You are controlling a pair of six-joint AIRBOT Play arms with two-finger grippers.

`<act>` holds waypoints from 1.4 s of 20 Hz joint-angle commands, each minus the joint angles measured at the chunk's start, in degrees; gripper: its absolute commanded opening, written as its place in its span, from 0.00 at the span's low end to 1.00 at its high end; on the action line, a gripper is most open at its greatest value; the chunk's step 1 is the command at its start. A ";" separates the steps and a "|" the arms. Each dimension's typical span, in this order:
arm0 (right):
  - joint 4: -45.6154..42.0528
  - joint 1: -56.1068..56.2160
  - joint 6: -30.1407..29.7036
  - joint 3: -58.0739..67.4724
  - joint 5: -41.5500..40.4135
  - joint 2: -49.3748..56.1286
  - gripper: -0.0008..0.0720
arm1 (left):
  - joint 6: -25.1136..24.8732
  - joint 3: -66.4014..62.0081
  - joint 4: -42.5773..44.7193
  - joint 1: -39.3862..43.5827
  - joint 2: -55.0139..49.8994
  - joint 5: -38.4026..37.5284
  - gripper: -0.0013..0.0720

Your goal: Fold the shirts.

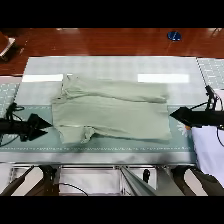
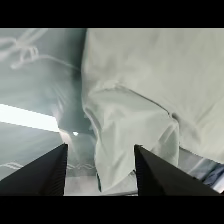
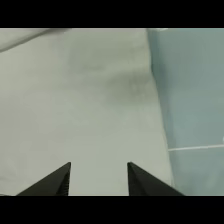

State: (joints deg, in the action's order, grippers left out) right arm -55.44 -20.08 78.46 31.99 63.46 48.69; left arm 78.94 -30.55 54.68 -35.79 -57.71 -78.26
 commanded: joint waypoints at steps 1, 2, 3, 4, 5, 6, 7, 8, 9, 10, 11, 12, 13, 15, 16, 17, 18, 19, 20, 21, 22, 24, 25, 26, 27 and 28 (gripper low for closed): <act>4.33 -0.04 -1.20 -3.54 -0.98 -2.19 0.58 | -1.81 6.49 -5.16 -0.28 1.73 3.89 0.71; 4.76 -0.04 -1.18 -3.56 -1.16 -2.19 0.58 | -1.81 6.86 -5.77 0.20 1.57 4.81 0.71; 5.27 -0.04 -1.20 -3.54 -1.25 -2.19 0.58 | -1.84 7.08 -5.64 0.96 1.33 5.75 0.71; 5.79 -0.04 -1.18 -3.54 -1.38 -2.19 0.57 | -1.84 7.43 -5.64 1.92 0.90 6.69 0.71; 6.14 -0.04 -1.16 -3.56 -1.38 -2.19 0.57 | -1.84 7.82 -5.64 2.93 0.15 7.61 0.71; 6.12 -0.04 -1.11 -3.56 -1.40 -2.19 0.57 | -1.99 8.24 -5.68 3.96 -0.66 8.50 0.71; 6.10 -0.04 -1.11 -3.56 -1.38 -2.19 0.57 | -2.05 8.68 -5.73 5.29 -1.44 9.75 0.71; 6.10 -0.04 -0.85 -3.56 -1.38 -2.19 0.57 | -2.91 9.09 -6.47 6.62 -2.05 10.88 0.70; 6.08 -0.04 -0.52 -3.56 -1.40 -2.19 0.57 | -5.09 9.49 -8.17 8.11 -2.67 11.41 0.69; 6.10 -0.04 -0.11 -3.56 -1.44 -2.19 0.57 | -6.91 9.70 -9.25 9.53 -3.43 11.54 0.69; 6.08 -0.04 0.26 -3.56 -1.62 -2.19 0.57 | -7.19 9.70 -9.31 10.91 -4.55 12.11 0.69; 6.08 -0.04 0.46 -3.56 -1.90 -2.19 0.57 | -7.15 9.66 -9.31 11.85 -5.68 13.11 0.60; 6.08 -0.07 0.59 -3.54 -2.16 -2.19 0.57 | -7.23 9.66 -9.88 12.17 -6.69 14.21 0.25; 3.72 -0.83 0.92 -3.54 -1.57 -2.19 0.57 | -8.94 9.16 -11.72 11.78 -6.88 14.80 0.05; -0.44 -1.75 2.82 -3.54 -0.55 -2.19 0.57 | -9.14 8.46 -11.67 11.76 -6.88 14.43 0.04; -6.12 -2.58 5.62 -3.58 0.76 -2.19 0.57 | -9.35 7.67 -11.67 11.78 -6.88 13.60 0.05; -11.74 -3.37 9.49 -3.98 2.45 -2.19 0.57 | -9.77 6.99 -11.67 11.78 -6.88 12.92 0.05; -13.84 -4.13 10.93 -4.76 4.55 -2.19 0.57 | -10.32 6.45 -11.69 11.78 -6.88 12.28 0.05; -13.68 -4.66 10.88 -5.99 7.10 -2.19 0.57 | -10.38 6.19 -11.69 11.85 -6.88 12.09 0.05; -13.46 -4.61 10.82 -7.21 9.05 -2.19 0.57 | -10.38 6.10 -11.69 11.91 -6.88 12.02 0.05; -13.03 -4.50 10.56 -8.39 10.21 -2.19 0.57 | -10.38 6.10 -11.69 11.89 -6.88 12.02 0.05; -11.82 -4.50 9.97 -10.23 11.21 -2.19 0.57 | -10.38 6.10 -11.67 11.89 -6.88 11.96 0.05; -11.72 -4.50 9.90 -10.82 11.21 -2.19 0.57 | -10.38 6.10 -11.67 11.89 -6.88 11.80 0.04; -11.56 -4.50 9.94 -11.32 10.88 -2.16 0.57 | -10.38 6.10 -11.69 11.91 -6.88 11.78 0.05; -11.10 -4.50 9.97 -11.50 10.34 -2.16 0.57 | -10.38 6.10 -11.67 11.89 -6.88 11.78 0.04; -10.25 -4.50 10.27 -11.47 9.18 -2.16 0.57 | -10.38 6.10 -11.67 11.89 -6.88 11.78 0.05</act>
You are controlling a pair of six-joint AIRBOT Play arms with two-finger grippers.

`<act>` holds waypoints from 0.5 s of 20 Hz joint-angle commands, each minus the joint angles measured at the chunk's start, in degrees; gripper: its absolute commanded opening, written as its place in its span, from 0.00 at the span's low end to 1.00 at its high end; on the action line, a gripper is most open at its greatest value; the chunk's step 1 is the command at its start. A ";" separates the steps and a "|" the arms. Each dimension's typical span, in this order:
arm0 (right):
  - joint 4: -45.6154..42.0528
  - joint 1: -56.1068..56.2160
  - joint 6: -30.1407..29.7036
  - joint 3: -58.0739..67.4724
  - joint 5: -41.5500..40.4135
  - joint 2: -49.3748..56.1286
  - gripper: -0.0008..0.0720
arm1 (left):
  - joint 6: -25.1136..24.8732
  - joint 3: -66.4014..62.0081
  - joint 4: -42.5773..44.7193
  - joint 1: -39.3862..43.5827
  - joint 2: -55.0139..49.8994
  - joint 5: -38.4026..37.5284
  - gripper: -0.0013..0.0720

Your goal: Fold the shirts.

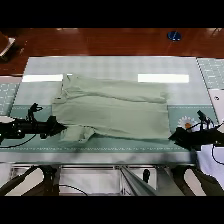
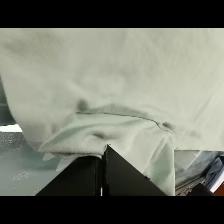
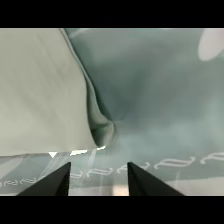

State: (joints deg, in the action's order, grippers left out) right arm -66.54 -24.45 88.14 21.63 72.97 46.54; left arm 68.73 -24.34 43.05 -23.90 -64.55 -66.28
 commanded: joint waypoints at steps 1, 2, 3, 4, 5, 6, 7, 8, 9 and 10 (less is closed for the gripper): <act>1.99 -0.13 0.59 -1.11 -1.68 0.22 0.57 | -0.17 -0.11 -0.04 0.02 -0.04 -0.20 0.05; 3.08 -0.13 0.59 -1.11 -2.64 1.33 0.57 | -0.17 -0.11 -0.04 0.02 -0.04 -0.20 0.05; 3.89 -0.13 0.46 -1.11 -2.97 3.17 0.57 | -0.17 -0.11 -0.04 0.00 -0.04 -0.24 0.05; 4.74 0.13 -0.57 -1.11 -3.43 5.22 0.57 | -0.17 -0.11 -0.04 0.00 -0.04 -0.35 0.05; 5.33 0.79 -1.70 -1.11 -4.57 6.97 0.57 | -0.17 -0.11 -0.04 0.02 -0.04 -0.52 0.05; 5.62 1.44 -1.70 -1.11 -6.47 8.22 0.57 | -0.17 -0.11 -0.04 0.00 -0.04 -0.81 0.05; 6.88 1.53 -1.62 -1.11 -8.48 8.87 0.57 | -0.15 -0.11 -0.07 0.02 -0.04 -0.83 0.05; 8.76 1.53 -1.62 -1.09 -10.51 9.11 0.57 | -0.15 -0.11 -0.07 0.02 -0.04 -0.87 0.05; 10.56 1.51 -1.64 -1.09 -12.15 9.11 0.56 | -0.15 -0.11 -0.07 0.00 -0.04 -0.87 0.05; 11.72 1.53 -1.70 -1.09 -13.18 9.11 0.52 | -0.17 -0.11 -0.07 0.00 -0.04 -0.83 0.05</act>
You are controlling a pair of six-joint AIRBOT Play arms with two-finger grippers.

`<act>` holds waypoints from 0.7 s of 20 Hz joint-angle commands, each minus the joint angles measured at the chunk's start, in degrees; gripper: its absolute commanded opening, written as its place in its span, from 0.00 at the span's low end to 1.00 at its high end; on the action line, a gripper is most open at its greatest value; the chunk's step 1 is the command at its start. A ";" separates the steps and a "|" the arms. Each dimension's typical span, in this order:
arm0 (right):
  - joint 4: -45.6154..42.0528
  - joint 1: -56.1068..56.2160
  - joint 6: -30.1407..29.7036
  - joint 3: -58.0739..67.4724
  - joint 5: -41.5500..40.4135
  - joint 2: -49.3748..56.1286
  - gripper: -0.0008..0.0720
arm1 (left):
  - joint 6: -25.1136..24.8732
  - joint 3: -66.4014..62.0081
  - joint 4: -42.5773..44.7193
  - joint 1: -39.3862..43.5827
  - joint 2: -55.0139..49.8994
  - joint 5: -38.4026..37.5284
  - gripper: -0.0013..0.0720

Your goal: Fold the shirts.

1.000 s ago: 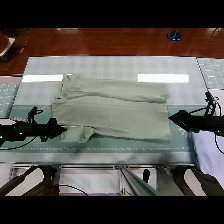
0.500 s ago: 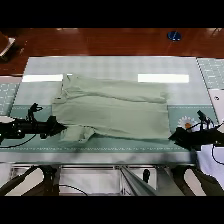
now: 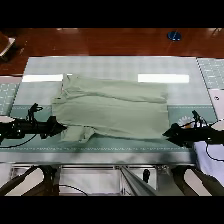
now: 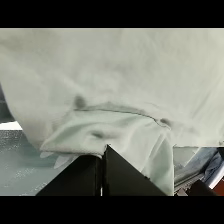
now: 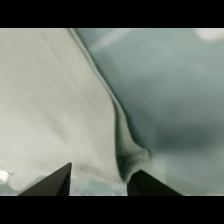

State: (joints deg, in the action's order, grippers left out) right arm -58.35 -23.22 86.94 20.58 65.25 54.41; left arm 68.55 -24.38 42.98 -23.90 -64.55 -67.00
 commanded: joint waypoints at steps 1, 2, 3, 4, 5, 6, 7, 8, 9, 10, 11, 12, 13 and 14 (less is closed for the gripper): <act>4.59 0.31 -1.16 -0.04 -5.79 1.25 0.37 | -0.02 -0.09 0.00 0.00 -0.04 -0.09 0.05; 6.16 0.31 -3.76 -0.04 -5.64 1.25 0.19 | -0.28 -0.13 -0.02 0.00 -0.04 -0.07 0.05; 9.11 0.28 -8.48 -0.04 -4.63 1.25 0.05 | -0.63 -0.39 -0.07 0.00 -0.04 -0.15 0.05; 11.02 0.28 -10.88 0.28 -3.08 1.25 0.05 | -0.70 -1.01 -0.07 0.00 -0.04 -0.57 0.05; 11.28 0.26 -12.41 1.27 -1.46 1.25 0.05 | -1.55 -2.23 -0.11 0.00 -0.04 -1.68 0.05; 10.71 0.17 -12.96 2.62 -0.20 1.25 0.05 | -2.12 -3.82 -0.11 -0.02 -0.04 -2.95 0.05; 9.68 0.20 -12.96 4.74 0.94 1.25 0.05 | -2.12 -5.92 -0.15 0.00 -0.04 -4.13 0.05; 9.51 0.24 -12.94 6.95 1.73 1.25 0.05 | -2.10 -8.20 -0.17 0.00 -0.04 -5.16 0.05; 9.53 0.24 -12.90 9.53 1.99 1.25 0.05 | -2.08 -10.88 -0.17 0.00 -0.04 -5.95 0.05; 9.53 0.24 -12.68 11.89 1.92 1.27 0.05 | -1.79 -13.46 -0.17 0.02 -0.07 -6.14 0.05; 9.62 0.24 -12.50 14.36 1.81 1.66 0.05 | -0.94 -16.22 -0.17 0.24 -0.17 -5.62 0.04; 9.84 0.33 -12.41 16.72 1.92 2.86 0.05 | -0.81 -18.71 -0.17 0.92 -0.52 -4.33 0.04; 9.97 1.03 -12.39 18.99 1.79 4.66 0.05 | -0.81 -21.68 -0.15 2.27 -1.60 -2.95 0.04; 10.12 2.45 -12.46 21.73 1.29 7.45 0.05 | -0.74 -24.90 -0.15 4.26 -3.58 -1.62 0.04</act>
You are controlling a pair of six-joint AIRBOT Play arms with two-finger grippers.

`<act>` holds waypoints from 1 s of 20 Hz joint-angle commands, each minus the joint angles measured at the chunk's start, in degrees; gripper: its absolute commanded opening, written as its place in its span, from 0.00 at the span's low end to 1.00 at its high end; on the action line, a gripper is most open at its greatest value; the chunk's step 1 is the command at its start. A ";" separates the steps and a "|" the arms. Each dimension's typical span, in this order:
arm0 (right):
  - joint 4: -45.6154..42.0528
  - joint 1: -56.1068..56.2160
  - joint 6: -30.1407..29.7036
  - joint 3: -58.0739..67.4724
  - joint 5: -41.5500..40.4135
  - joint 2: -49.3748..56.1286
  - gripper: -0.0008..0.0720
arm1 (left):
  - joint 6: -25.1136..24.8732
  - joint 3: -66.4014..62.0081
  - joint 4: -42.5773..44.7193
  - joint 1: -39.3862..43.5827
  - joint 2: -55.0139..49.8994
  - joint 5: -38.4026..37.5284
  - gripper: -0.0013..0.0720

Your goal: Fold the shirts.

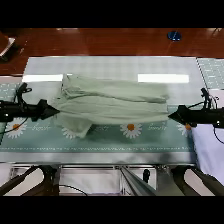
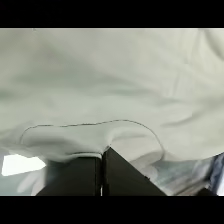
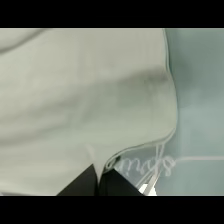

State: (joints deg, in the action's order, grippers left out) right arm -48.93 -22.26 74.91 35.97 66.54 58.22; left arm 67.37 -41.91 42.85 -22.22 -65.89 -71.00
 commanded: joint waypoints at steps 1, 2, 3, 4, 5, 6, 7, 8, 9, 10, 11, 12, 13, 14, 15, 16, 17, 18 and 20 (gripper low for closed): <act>0.72 2.80 -0.42 8.74 -1.05 6.47 0.05 | 1.73 -10.60 -0.02 4.63 -4.76 3.61 0.04; 1.29 4.07 -0.31 11.37 -2.23 9.81 0.05 | 3.39 -14.43 0.00 6.69 -8.09 4.50 0.04; 2.38 4.94 -0.17 13.90 -2.71 13.07 0.05 | 4.52 -18.32 0.00 8.31 -11.43 4.81 0.04; 3.48 5.51 -0.15 16.74 -2.89 16.48 0.05 | 5.86 -22.29 0.04 9.57 -14.88 4.76 0.04; 3.93 5.73 0.35 19.43 -2.82 19.37 0.05 | 7.54 -26.45 0.04 10.49 -18.53 4.50 0.04; 4.28 5.70 0.98 21.99 -2.75 21.90 0.05 | 9.16 -30.01 0.07 11.04 -21.68 4.39 0.04; 4.26 5.70 1.36 24.68 -2.75 24.26 0.05 | 10.58 -33.75 0.09 11.32 -24.87 4.17 0.04; 4.26 5.70 1.73 27.21 -2.69 26.32 0.05 | 11.72 -37.16 0.24 11.58 -27.96 3.82 0.04; 4.35 5.73 1.88 29.38 -2.71 28.06 0.05 | 12.04 -40.06 0.24 11.78 -30.71 3.02 0.04; 4.90 5.70 1.97 31.28 -2.71 29.75 0.05 | 12.09 -42.82 0.24 11.89 -33.59 2.19 0.04; 5.79 5.70 1.97 33.05 -2.80 31.47 0.05 | 12.46 -45.05 0.28 11.89 -36.00 1.42 0.04; 6.51 5.73 1.90 34.60 -2.91 33.07 0.05 | 12.55 -46.95 0.83 11.89 -38.18 1.36 0.04; 6.67 6.01 1.90 35.95 -2.95 34.47 0.05 | 13.60 -48.59 1.92 11.89 -39.82 1.49 0.04; 6.69 6.36 1.95 37.13 -3.08 35.85 0.05 | 14.47 -50.18 3.23 11.89 -41.20 1.66 0.04; 6.64 6.38 2.03 38.01 -3.56 36.94 0.05 | 15.32 -51.74 4.35 11.87 -42.27 2.19 0.04; 6.64 6.36 2.51 38.66 -4.28 37.88 0.05 | 16.20 -53.05 5.20 11.78 -43.06 2.86 0.04; 6.64 6.36 2.84 39.21 -4.94 38.73 0.05 | 16.33 -54.27 5.51 11.74 -43.65 3.15 0.04; 6.43 6.36 3.39 39.82 -5.46 39.60 0.05 | 16.33 -55.76 5.60 11.65 -44.28 3.28 0.04; 6.43 6.38 3.72 41.38 -5.53 41.35 0.05 | 16.31 -57.75 5.60 11.74 -45.03 3.58 0.04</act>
State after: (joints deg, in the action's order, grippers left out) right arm -42.59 -15.97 77.76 74.96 62.00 96.82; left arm 82.76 -96.05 47.29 -10.52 -108.88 -68.16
